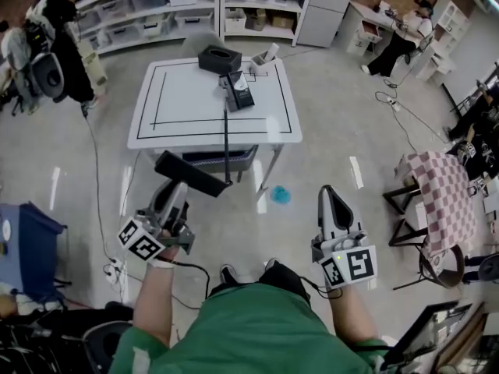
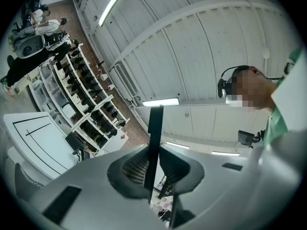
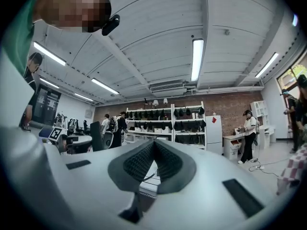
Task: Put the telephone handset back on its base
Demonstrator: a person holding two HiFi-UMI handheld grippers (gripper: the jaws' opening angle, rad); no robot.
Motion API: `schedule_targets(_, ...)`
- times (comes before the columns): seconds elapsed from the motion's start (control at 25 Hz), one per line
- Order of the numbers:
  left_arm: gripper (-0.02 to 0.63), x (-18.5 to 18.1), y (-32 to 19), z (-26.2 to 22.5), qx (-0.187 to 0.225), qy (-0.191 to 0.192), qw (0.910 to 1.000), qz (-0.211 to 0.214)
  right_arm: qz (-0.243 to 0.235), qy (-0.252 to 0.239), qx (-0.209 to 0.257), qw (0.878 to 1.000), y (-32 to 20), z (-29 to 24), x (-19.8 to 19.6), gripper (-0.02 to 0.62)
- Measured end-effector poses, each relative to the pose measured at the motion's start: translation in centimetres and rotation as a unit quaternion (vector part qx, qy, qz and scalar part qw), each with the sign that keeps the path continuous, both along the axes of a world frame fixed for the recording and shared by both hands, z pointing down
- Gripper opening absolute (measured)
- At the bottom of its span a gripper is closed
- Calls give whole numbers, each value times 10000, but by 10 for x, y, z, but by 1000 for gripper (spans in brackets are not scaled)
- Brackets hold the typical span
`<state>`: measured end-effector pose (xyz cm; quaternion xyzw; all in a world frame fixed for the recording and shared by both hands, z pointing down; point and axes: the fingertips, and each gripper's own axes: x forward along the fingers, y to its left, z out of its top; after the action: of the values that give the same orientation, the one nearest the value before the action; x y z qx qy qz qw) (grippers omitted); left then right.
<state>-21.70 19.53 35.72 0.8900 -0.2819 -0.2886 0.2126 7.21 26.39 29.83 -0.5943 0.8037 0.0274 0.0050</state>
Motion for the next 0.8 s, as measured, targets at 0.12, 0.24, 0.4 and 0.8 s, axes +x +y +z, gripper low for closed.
schedule_targets(0.12, 80, -2, -8, 4, 19, 13, 9999, 99, 81, 33, -66, 9999, -3, 6, -5, 21)
schedule_targets(0.24, 80, -8, -13, 11, 1, 52, 9999, 149, 119, 25, -139, 9998, -8, 17, -11, 21)
schedule_targets(0.4, 80, -9, -27, 17, -35, 62, 9999, 108, 58, -38, -178, 9998, -26, 27, -13, 21)
schedule_targets(0.8, 80, 24, -81, 15, -181, -98, 9998, -11, -507, -448, -147, 9976, -126, 38, 6, 21)
